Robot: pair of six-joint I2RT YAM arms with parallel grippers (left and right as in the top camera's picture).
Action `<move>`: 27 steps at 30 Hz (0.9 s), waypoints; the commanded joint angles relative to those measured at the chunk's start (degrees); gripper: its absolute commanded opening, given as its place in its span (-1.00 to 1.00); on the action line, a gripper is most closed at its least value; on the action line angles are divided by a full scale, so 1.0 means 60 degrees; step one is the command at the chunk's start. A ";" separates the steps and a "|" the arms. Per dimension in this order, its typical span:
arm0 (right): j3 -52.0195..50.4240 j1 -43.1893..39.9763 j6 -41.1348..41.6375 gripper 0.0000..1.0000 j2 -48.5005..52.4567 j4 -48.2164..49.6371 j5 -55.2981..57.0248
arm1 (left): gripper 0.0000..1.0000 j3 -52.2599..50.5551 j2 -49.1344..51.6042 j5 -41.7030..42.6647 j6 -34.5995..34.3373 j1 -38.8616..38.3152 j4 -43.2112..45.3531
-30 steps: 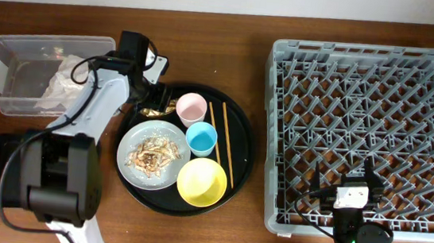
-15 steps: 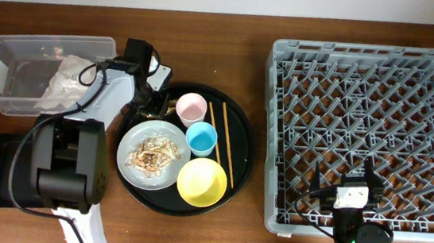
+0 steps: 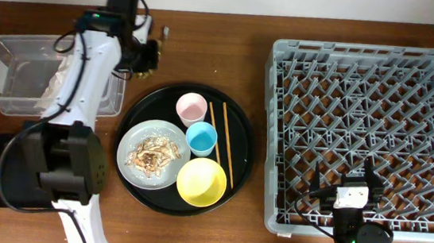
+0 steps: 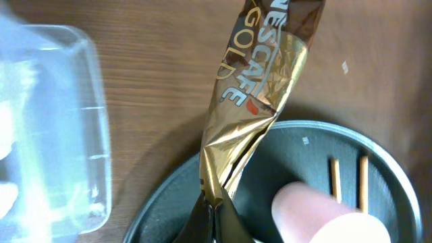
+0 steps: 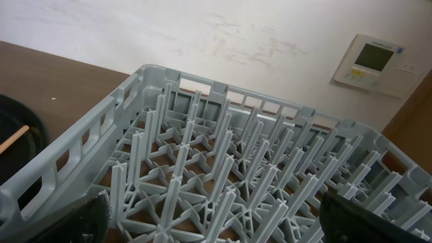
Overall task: Sort waste into correct bins and load items into the dishwasher rack
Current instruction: 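Carry the sachet to the clear bin and release it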
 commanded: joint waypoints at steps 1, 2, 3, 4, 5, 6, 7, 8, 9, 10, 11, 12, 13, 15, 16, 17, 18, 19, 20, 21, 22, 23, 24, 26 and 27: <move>-0.0069 -0.0051 0.0117 0.97 -0.0066 -0.0033 -0.0015 | -0.99 0.0189 -0.0007 0.0029 -0.3034 0.1242 0.0029; -0.0069 -0.0051 0.0117 0.97 -0.0066 -0.0033 -0.0015 | -0.99 0.0189 -0.0007 0.0025 -0.3158 0.1716 0.0146; -0.0069 -0.0051 0.0117 0.97 -0.0066 -0.0033 -0.0015 | -0.99 0.0189 -0.0007 0.0018 -0.3279 0.2204 0.0171; -0.0069 -0.0051 0.0117 0.97 -0.0066 -0.0033 -0.0015 | -0.99 0.0189 -0.0007 -0.0219 -0.3657 0.2579 0.0168; -0.0069 -0.0051 0.0117 0.97 -0.0066 -0.0033 -0.0015 | -0.99 0.0189 -0.0004 -0.0441 -0.4007 0.2973 0.0171; -0.0069 -0.0051 0.0117 0.97 -0.0066 -0.0033 -0.0015 | -0.92 0.0186 -0.0004 -0.0423 -0.4025 0.3271 0.0164; -0.0069 -0.0051 0.0117 0.97 -0.0066 -0.0033 -0.0015 | -0.74 0.0186 -0.0004 -0.0404 -0.4025 0.3559 0.0080; -0.0069 -0.0051 0.0117 0.97 -0.0066 -0.0033 -0.0015 | -0.67 0.0157 -0.0004 -0.0404 -0.4025 0.3778 -0.0007; -0.0069 -0.0051 0.0117 0.97 -0.0066 -0.0033 -0.0015 | -0.55 0.0109 -0.0004 -0.0419 -0.4022 0.3883 -0.0015; -0.0069 -0.0051 0.0117 0.97 -0.0066 -0.0033 -0.0015 | -0.53 0.0095 0.0000 -0.0437 -0.4022 0.3963 -0.0091; -0.0069 -0.0051 0.0117 0.97 -0.0066 -0.0033 -0.0015 | -0.31 0.0095 0.0000 -0.0437 -0.4018 0.3971 -0.0091; -0.0069 -0.0051 0.0117 0.97 -0.0066 -0.0036 -0.0015 | 0.39 0.0095 0.0000 -0.0433 -0.4014 0.3967 -0.0168; -0.0069 -0.0051 0.0117 0.97 -0.0066 -0.0033 -0.0015 | 0.41 0.0095 0.0000 -0.0430 -0.4014 0.3967 -0.0306; -0.0069 -0.0051 0.0117 0.97 -0.0066 -0.0033 -0.0015 | 0.44 0.0095 0.0000 -0.0426 -0.4007 0.3967 -0.1257; -0.0069 -0.0051 0.0117 0.97 -0.0066 -0.0033 -0.0015 | 0.45 0.0098 -0.0004 -0.0182 -0.3512 0.3967 -0.1450; -0.0069 -0.0051 0.0117 0.97 -0.0066 -0.0033 -0.0015 | 0.46 0.0098 -0.0058 0.0718 -0.2532 0.3967 -0.1337; -0.0069 -0.0051 0.0117 0.97 -0.0066 -0.0033 -0.0015 | 0.46 0.0098 -0.0299 0.0973 -0.2393 0.3967 -0.1282; -0.0069 -0.0051 0.0117 0.97 -0.0066 -0.0033 -0.0015 | 0.46 0.0098 -0.0801 0.0969 -0.2317 0.3934 -0.1209; -0.0069 -0.0051 0.0117 0.97 -0.0066 -0.0033 -0.0015 | 0.46 0.0098 -0.1322 0.0936 -0.2251 0.3872 -0.1177; -0.0069 -0.0051 0.0117 0.97 -0.0066 -0.0033 -0.0015 | 0.47 0.0098 -0.1989 0.0892 -0.2229 0.3752 -0.1246; -0.0069 -0.0051 0.0117 0.97 -0.0066 -0.0033 -0.0015 | 0.47 0.0098 -0.2532 0.0856 -0.1818 0.3566 -0.1428; -0.0069 -0.0051 0.0117 0.97 -0.0066 -0.0033 -0.0015 | 0.48 0.0098 -0.2820 0.0856 -0.1497 0.3264 -0.1734; -0.0069 -0.0051 0.0117 0.97 -0.0066 -0.0033 -0.0015 | 0.48 0.0098 -0.2867 0.0860 -0.1395 0.2783 -0.2361; -0.0069 -0.0051 0.0117 0.97 -0.0066 -0.0036 -0.0015 | 0.48 -0.0073 -0.2867 0.0856 -0.1388 0.1854 -0.2991; -0.0069 -0.0051 0.0117 0.98 -0.0066 -0.0033 -0.0015 | 0.48 -0.0328 -0.2867 0.0776 -0.1311 0.1064 -0.3067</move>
